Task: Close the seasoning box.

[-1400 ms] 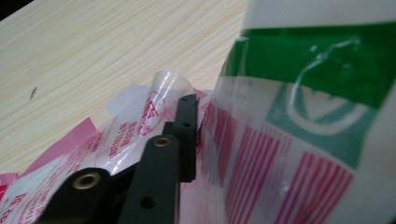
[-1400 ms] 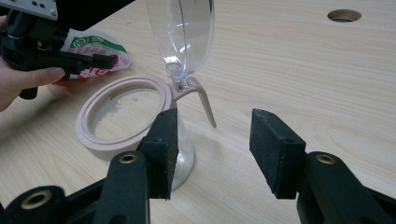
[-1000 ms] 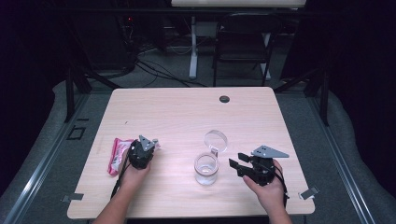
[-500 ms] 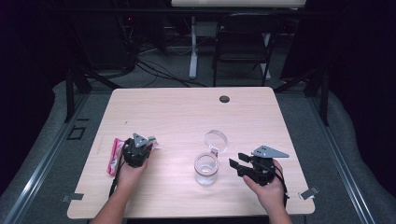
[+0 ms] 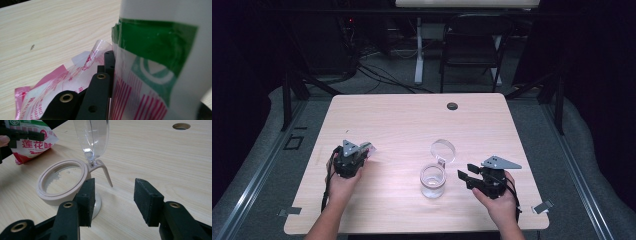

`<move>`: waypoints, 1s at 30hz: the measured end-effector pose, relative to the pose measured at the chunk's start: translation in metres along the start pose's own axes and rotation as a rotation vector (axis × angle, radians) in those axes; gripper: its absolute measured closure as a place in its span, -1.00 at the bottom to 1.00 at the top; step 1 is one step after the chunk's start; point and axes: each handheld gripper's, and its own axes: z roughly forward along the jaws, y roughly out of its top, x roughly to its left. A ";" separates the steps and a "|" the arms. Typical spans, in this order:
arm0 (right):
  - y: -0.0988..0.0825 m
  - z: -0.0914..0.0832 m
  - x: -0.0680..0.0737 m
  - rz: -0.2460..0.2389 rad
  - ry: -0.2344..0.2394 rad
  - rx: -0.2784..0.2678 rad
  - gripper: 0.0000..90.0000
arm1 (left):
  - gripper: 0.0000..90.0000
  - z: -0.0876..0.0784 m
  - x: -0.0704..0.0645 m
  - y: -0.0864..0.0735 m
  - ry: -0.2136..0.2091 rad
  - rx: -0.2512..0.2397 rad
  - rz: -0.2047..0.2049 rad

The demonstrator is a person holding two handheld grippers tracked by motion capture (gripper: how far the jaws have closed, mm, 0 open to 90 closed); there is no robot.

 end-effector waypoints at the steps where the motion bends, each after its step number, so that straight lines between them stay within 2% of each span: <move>1: 0.000 0.000 0.000 0.000 0.000 0.000 0.15 | 1.00 -0.001 0.001 0.000 -0.002 -0.002 -0.008; 6: 0.000 0.000 0.000 0.001 0.001 -0.001 0.14 | 1.00 -0.009 0.006 0.001 0.000 -0.025 -0.025; 18: 0.000 0.001 0.000 0.001 -0.003 0.002 0.14 | 1.00 -0.026 0.015 0.007 0.045 -0.049 -0.030; 21: 0.000 0.001 0.000 0.000 0.000 0.003 0.14 | 1.00 -0.030 0.019 0.008 0.049 -0.057 -0.053; 30: -0.001 0.002 0.000 0.008 0.002 0.001 0.14 | 1.00 -0.045 0.036 0.012 0.061 -0.056 -0.078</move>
